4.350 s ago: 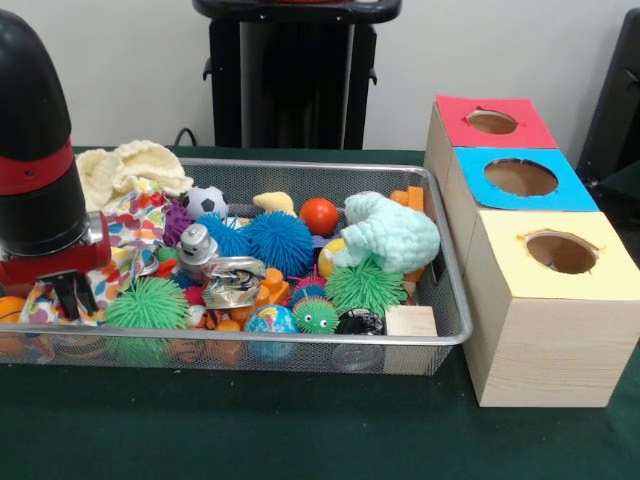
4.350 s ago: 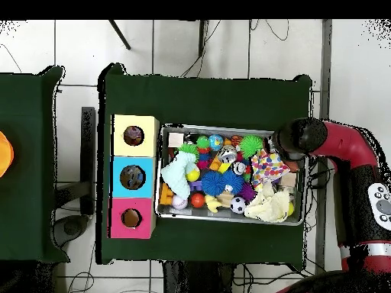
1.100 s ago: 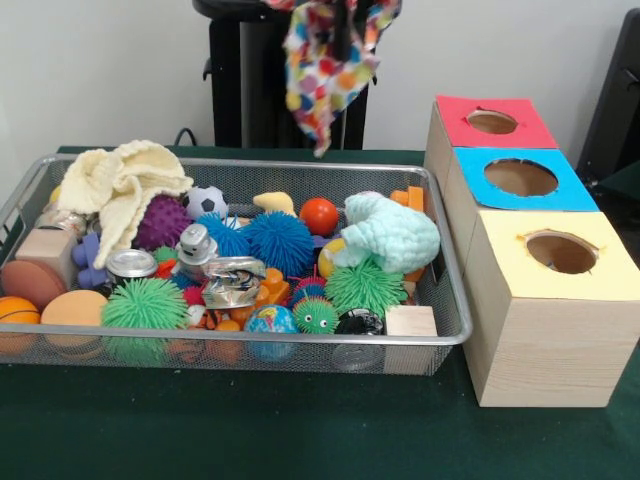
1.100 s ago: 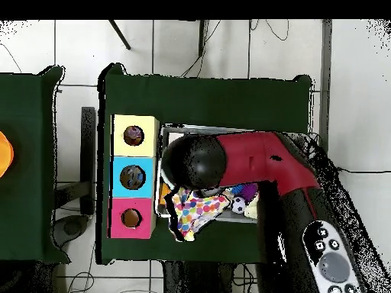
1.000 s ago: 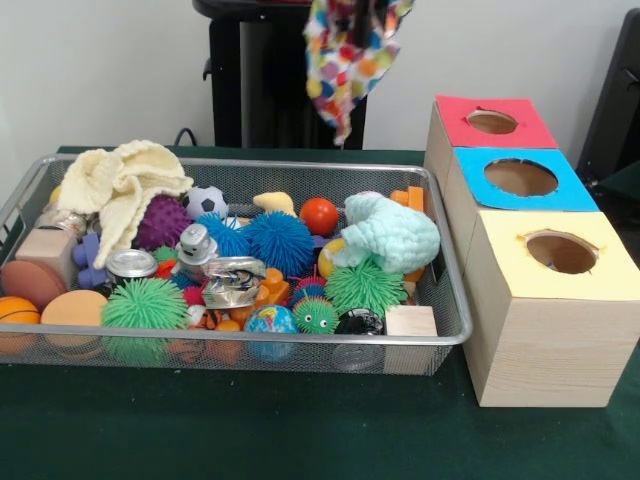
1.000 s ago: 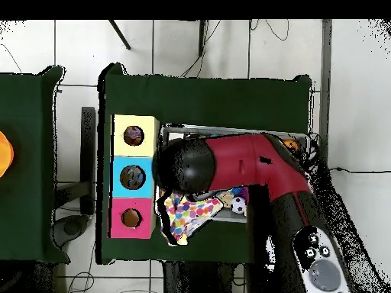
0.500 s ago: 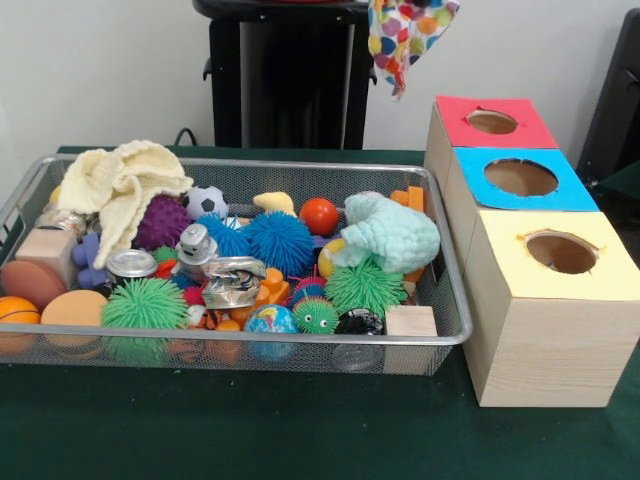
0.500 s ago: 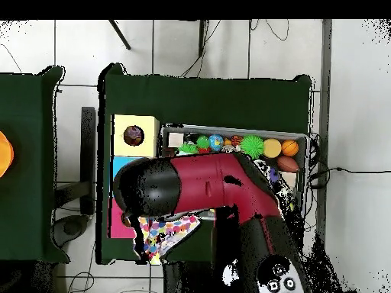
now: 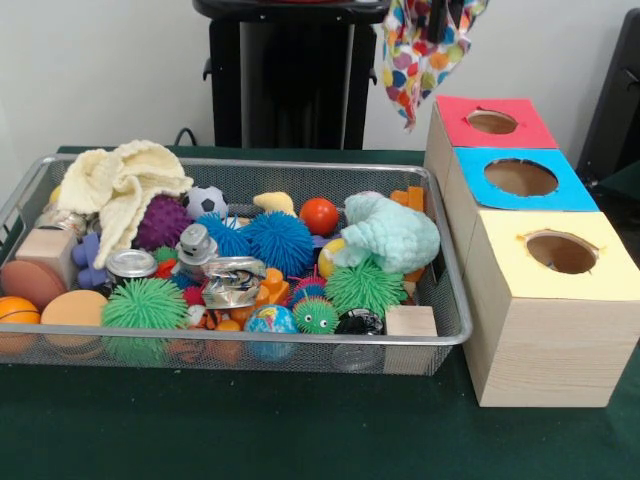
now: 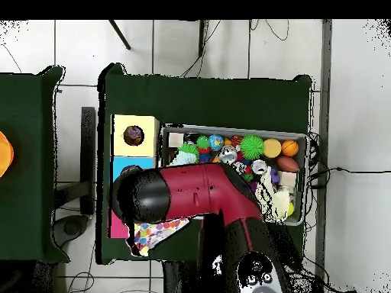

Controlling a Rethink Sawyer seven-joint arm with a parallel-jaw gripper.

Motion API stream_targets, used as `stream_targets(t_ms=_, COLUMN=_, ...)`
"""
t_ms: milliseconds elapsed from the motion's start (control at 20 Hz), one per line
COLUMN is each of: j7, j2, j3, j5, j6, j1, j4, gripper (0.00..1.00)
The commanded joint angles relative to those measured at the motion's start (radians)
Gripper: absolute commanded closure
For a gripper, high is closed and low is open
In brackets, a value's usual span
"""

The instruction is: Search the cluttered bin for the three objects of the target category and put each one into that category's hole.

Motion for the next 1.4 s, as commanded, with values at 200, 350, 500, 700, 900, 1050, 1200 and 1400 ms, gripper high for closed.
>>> stream_targets(t_ms=200, j7=0.308, j2=0.184, j3=-0.079, j5=0.016, j6=-0.173, j1=0.058, j4=0.054, gripper=1.00)
stream_targets(t_ms=350, j7=0.325, j2=0.204, j3=-0.089, j5=0.032, j6=-0.211, j1=0.081, j4=0.060, gripper=1.00)
stream_targets(t_ms=500, j7=0.346, j2=0.213, j3=-0.096, j5=0.053, j6=-0.227, j1=0.110, j4=0.061, gripper=1.00)
stream_targets(t_ms=700, j7=0.368, j2=0.246, j3=-0.114, j5=0.067, j6=-0.251, j1=0.145, j4=0.040, gripper=1.00)
stream_targets(t_ms=900, j7=0.388, j2=0.263, j3=-0.125, j5=0.086, j6=-0.273, j1=0.171, j4=0.038, gripper=1.00)
stream_targets(t_ms=1050, j7=0.405, j2=0.263, j3=-0.137, j5=0.097, j6=-0.272, j1=0.198, j4=0.036, gripper=1.00)
stream_targets(t_ms=1200, j7=0.424, j2=0.264, j3=-0.154, j5=0.109, j6=-0.280, j1=0.227, j4=0.036, gripper=1.00)
stream_targets(t_ms=1400, j7=0.379, j2=0.269, j3=-0.154, j5=0.118, j6=-0.238, j1=0.212, j4=-0.004, gripper=1.00)
